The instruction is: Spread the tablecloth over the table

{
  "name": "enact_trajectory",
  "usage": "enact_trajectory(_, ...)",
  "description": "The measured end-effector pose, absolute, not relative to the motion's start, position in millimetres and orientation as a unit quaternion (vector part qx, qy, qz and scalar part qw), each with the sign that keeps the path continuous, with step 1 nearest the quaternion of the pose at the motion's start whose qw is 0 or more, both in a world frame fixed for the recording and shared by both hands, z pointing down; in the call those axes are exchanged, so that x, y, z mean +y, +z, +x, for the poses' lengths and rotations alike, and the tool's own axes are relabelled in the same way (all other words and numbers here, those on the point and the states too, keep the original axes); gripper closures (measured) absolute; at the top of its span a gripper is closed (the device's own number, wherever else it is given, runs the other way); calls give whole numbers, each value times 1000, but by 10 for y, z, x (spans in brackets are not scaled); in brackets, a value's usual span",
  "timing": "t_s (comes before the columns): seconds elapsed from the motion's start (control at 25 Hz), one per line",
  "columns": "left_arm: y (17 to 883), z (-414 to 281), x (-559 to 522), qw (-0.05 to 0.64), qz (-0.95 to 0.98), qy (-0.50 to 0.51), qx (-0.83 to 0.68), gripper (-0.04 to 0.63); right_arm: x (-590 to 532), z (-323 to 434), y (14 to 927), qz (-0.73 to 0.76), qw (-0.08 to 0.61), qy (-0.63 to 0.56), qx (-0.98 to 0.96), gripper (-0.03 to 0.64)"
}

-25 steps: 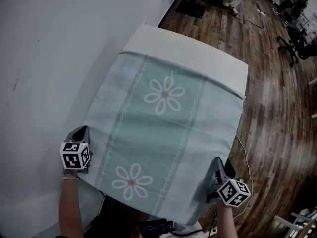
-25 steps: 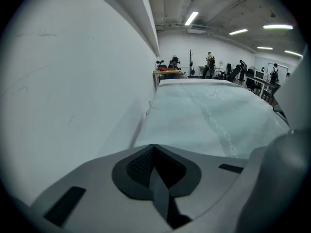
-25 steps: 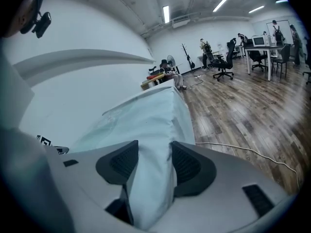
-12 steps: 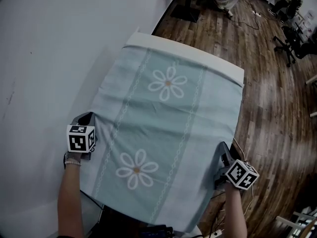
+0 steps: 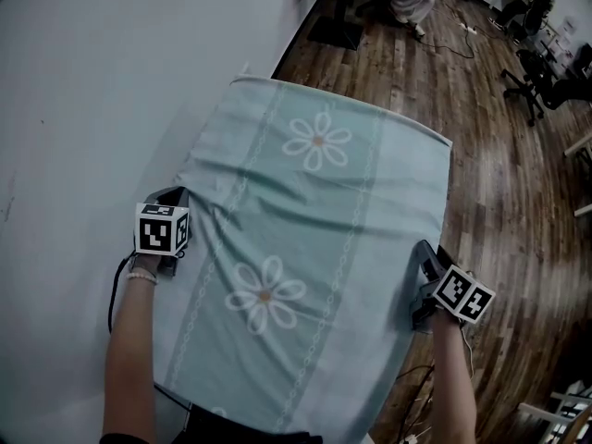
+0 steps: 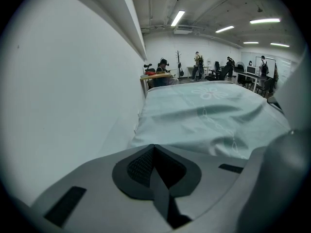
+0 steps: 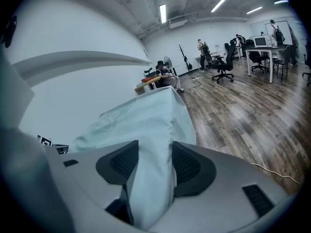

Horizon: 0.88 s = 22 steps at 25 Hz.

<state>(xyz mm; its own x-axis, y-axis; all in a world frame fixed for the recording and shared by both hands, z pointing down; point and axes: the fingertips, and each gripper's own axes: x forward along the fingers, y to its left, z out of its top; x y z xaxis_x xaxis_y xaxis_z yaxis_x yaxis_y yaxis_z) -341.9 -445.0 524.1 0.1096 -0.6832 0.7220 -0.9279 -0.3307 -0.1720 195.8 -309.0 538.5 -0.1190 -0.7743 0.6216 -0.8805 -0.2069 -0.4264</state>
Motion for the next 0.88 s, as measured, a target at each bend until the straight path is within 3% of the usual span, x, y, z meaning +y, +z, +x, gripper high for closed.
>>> enact_trajectory(0.88, 5338, -3129, -5348, 105, 729, 403, -543, 583, -3932, 2243, 5409, 688, 90, 363, -622, 388)
